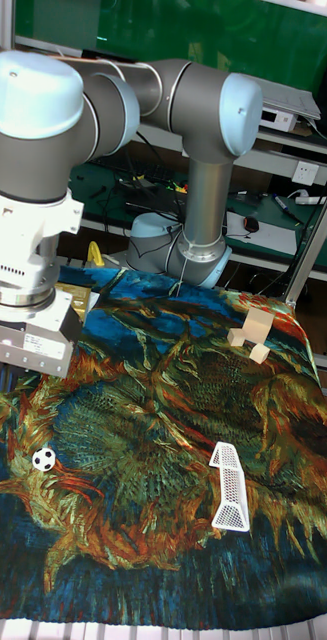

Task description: Push the soccer ball into the goal

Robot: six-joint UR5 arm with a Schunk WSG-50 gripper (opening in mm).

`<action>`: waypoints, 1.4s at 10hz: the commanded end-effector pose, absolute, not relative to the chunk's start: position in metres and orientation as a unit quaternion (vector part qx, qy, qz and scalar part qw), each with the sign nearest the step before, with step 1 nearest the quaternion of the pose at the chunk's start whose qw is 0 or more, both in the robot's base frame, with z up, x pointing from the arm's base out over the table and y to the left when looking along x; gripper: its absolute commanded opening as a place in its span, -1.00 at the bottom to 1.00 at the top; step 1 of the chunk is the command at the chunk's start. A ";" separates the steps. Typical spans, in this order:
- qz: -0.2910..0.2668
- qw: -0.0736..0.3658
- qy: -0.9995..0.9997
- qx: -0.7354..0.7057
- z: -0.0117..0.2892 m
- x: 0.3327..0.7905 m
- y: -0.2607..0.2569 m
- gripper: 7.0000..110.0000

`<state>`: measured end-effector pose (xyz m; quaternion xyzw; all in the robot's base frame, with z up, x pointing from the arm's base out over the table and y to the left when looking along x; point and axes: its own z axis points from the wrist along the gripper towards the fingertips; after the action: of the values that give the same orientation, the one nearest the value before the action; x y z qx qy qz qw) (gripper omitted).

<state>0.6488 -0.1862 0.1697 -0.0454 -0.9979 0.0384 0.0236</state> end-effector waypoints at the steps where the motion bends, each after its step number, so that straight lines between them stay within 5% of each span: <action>1: 0.015 0.035 -0.998 -0.042 0.169 0.645 -0.174 -1.00; 14: 0.028 -0.012 -0.999 -0.028 0.057 0.668 -0.182 -1.00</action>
<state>0.6647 -0.1806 0.0755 -0.0270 -0.9993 0.0241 0.0040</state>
